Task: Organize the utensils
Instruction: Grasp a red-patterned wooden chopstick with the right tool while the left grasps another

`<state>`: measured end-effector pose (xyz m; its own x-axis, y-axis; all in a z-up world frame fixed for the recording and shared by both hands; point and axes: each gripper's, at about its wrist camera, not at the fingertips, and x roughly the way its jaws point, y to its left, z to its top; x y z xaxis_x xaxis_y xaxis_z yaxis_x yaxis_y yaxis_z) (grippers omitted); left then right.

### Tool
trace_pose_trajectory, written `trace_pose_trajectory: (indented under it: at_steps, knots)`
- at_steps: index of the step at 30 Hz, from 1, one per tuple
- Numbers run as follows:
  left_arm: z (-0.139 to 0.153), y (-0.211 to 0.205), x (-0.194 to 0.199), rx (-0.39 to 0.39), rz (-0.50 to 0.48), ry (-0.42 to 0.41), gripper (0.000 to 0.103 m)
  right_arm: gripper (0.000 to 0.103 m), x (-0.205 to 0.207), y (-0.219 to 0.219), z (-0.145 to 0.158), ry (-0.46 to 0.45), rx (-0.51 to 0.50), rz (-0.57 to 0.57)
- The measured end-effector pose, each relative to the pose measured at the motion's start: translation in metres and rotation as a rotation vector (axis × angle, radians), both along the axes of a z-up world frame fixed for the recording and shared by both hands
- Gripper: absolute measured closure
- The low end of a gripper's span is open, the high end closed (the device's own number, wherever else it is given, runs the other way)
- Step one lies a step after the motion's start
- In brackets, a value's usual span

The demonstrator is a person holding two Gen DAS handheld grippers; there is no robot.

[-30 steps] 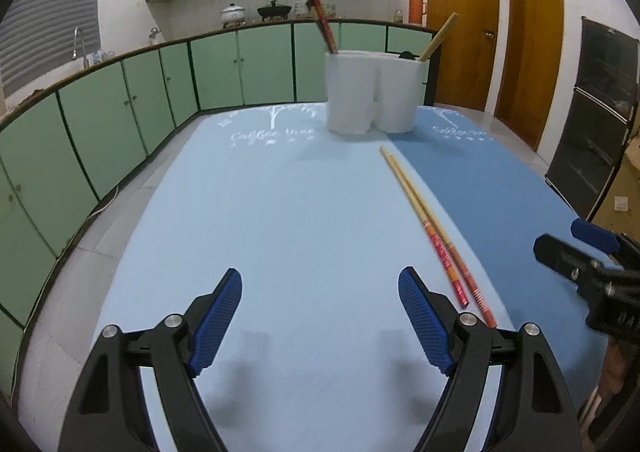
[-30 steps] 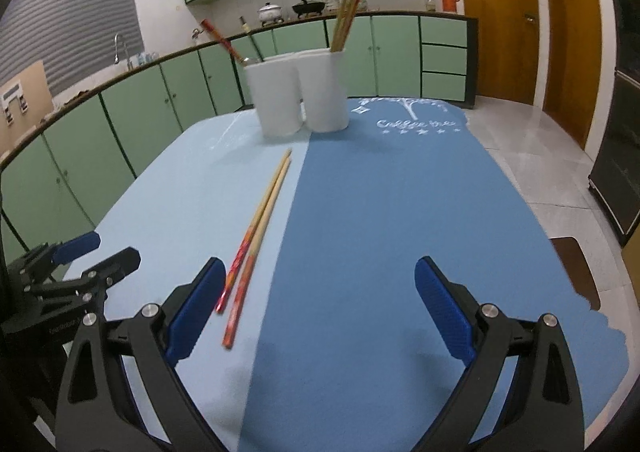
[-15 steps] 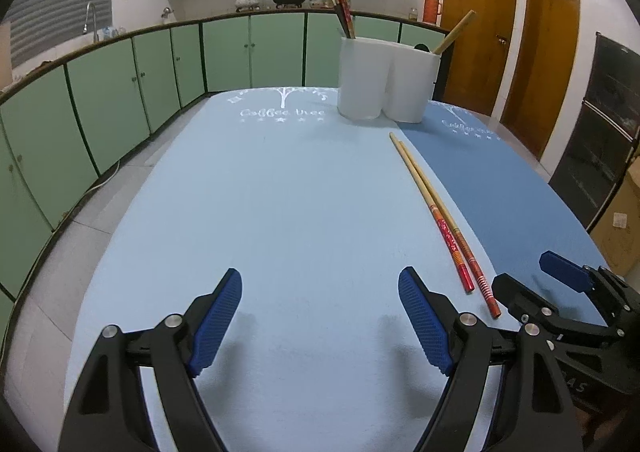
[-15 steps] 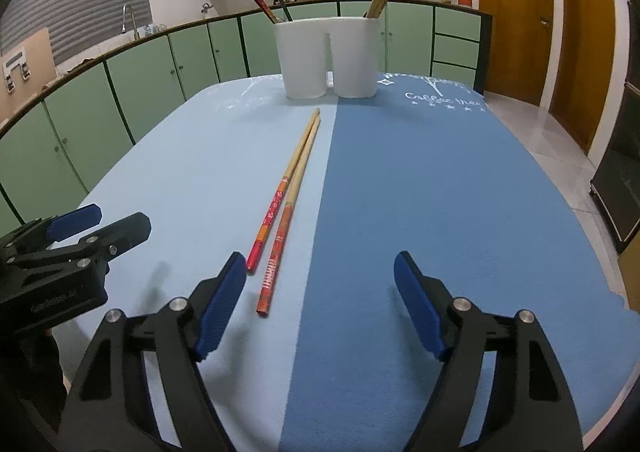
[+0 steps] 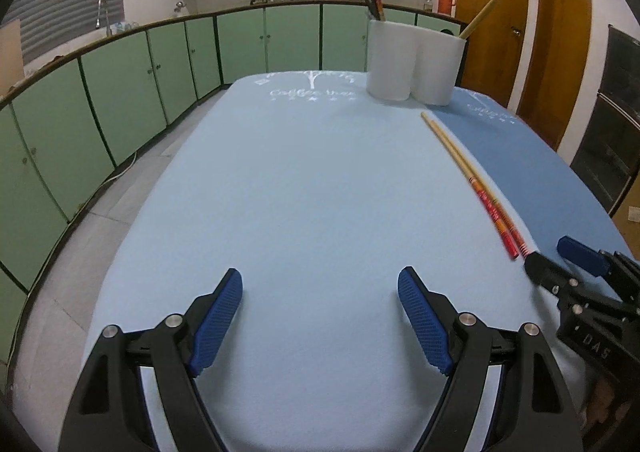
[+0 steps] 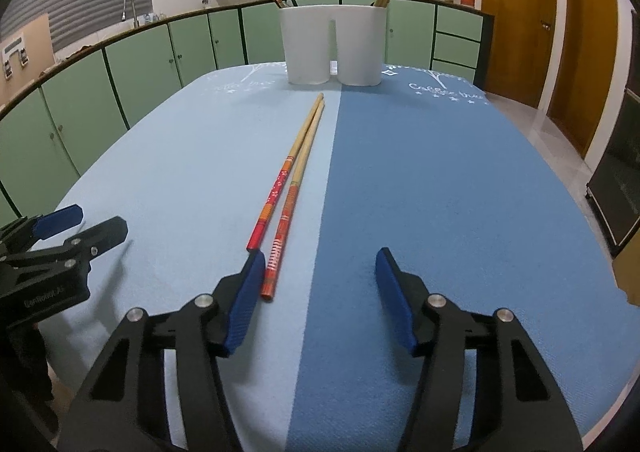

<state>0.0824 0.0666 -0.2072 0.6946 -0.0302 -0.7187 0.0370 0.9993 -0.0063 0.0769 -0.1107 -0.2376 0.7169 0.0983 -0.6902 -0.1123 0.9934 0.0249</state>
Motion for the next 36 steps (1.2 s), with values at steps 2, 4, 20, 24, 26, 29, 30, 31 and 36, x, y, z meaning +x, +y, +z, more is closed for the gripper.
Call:
trace_pose_trajectory:
  at_steps: [2, 4, 20, 24, 26, 29, 30, 31, 36]
  knots:
    - [-0.001, 0.001, 0.0, -0.005, 0.003, 0.003, 0.024, 0.055, -0.001, 0.003, 0.0, -0.006, -0.011, 0.008]
    - [0.0, -0.002, 0.001, -0.006, 0.0, 0.0, 0.024, 0.059, -0.002, 0.006, -0.001, -0.012, -0.026, 0.02]
    - [0.016, -0.041, 0.012, -0.043, -0.068, -0.041, 0.025, 0.098, 0.011, -0.025, 0.01, -0.018, 0.027, -0.045]
    - [0.017, -0.059, 0.016, -0.06, -0.094, -0.039, 0.027, 0.098, 0.016, -0.042, 0.017, -0.034, 0.035, -0.096]
    - [0.016, -0.067, 0.018, -0.067, -0.108, -0.036, 0.027, 0.098, 0.018, -0.049, 0.02, -0.041, 0.04, -0.113]
    - [0.013, -0.081, 0.019, -0.076, -0.122, -0.034, 0.029, 0.098, 0.02, -0.059, 0.025, -0.053, 0.038, -0.124]
    - [0.012, -0.085, 0.02, -0.084, -0.124, -0.033, 0.03, 0.098, 0.021, -0.061, 0.026, -0.059, 0.036, -0.126]
    - [0.01, -0.087, 0.021, -0.09, -0.123, -0.03, 0.031, 0.098, 0.021, -0.064, 0.028, -0.063, 0.038, -0.13]
    - [-0.001, -0.1, 0.024, -0.103, -0.12, -0.008, 0.04, 0.098, 0.023, -0.075, 0.031, -0.068, 0.052, -0.143]
